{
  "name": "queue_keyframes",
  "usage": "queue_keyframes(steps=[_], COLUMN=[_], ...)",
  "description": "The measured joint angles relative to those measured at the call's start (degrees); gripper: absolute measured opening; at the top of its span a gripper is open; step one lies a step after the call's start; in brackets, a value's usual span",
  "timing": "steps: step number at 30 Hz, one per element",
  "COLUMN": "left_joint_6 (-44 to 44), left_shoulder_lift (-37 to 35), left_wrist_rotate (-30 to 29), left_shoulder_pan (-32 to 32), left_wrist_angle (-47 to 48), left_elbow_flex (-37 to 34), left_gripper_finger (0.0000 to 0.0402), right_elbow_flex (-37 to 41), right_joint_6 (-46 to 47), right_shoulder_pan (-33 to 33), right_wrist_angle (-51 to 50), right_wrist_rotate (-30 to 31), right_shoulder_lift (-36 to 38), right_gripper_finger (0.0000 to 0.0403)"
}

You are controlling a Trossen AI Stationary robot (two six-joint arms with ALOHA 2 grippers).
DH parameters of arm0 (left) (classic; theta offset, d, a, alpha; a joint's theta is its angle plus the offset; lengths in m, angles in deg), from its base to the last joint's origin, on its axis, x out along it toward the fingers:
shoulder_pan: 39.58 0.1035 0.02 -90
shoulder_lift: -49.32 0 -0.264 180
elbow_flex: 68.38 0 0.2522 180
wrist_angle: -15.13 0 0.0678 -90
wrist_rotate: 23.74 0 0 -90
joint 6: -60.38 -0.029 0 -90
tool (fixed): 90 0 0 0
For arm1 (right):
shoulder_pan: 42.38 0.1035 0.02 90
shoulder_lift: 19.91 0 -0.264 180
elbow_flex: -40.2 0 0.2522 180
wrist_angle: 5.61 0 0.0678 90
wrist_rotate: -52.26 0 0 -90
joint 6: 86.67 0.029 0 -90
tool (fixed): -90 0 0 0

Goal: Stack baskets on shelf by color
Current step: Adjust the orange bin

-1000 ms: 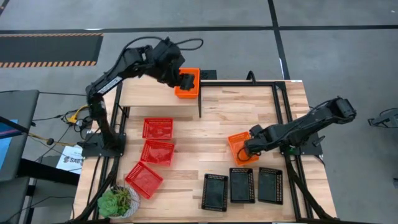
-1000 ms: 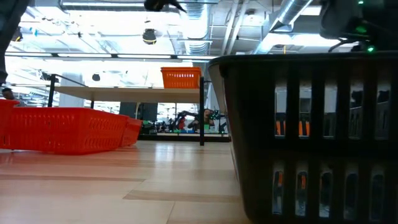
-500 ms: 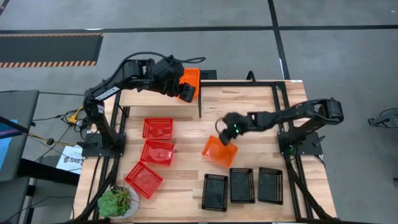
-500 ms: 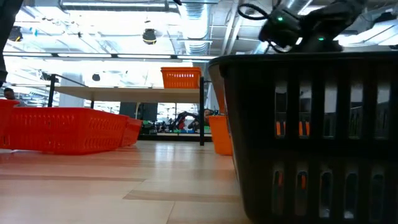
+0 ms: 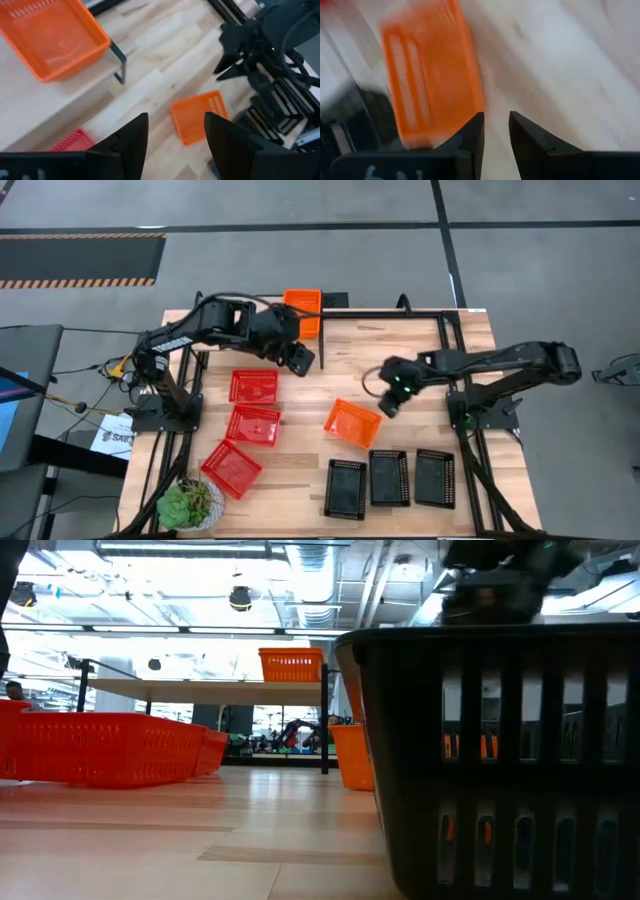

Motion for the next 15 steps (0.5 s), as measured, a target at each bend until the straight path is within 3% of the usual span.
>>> queue_keyframes(steps=[6,11,15], left_joint_6=[2.0,1.9,2.7], left_shoulder_lift=[0.0,0.1,-0.1], left_wrist_rotate=[-0.2,-0.5,-0.8], left_shoulder_pan=[-3.4,-4.3,-4.3], left_wrist_angle=[-4.5,-11.4,-18.2], left_elbow_flex=[-5.4,-12.7,-19.2], left_gripper_finger=[0.0181,0.0181,0.0181], right_elbow_flex=[0.1,0.2,0.2], right_joint_6=[2.6,2.7,2.8], right_shoulder_pan=[8.0,13.6,16.4], right_wrist_angle=[-11.4,-9.8,-7.0], right_wrist_rotate=[1.2,7.0,7.4], right_shoulder_lift=[3.0,1.3,-1.9], right_gripper_finger=[0.0113,0.0113,0.0113])
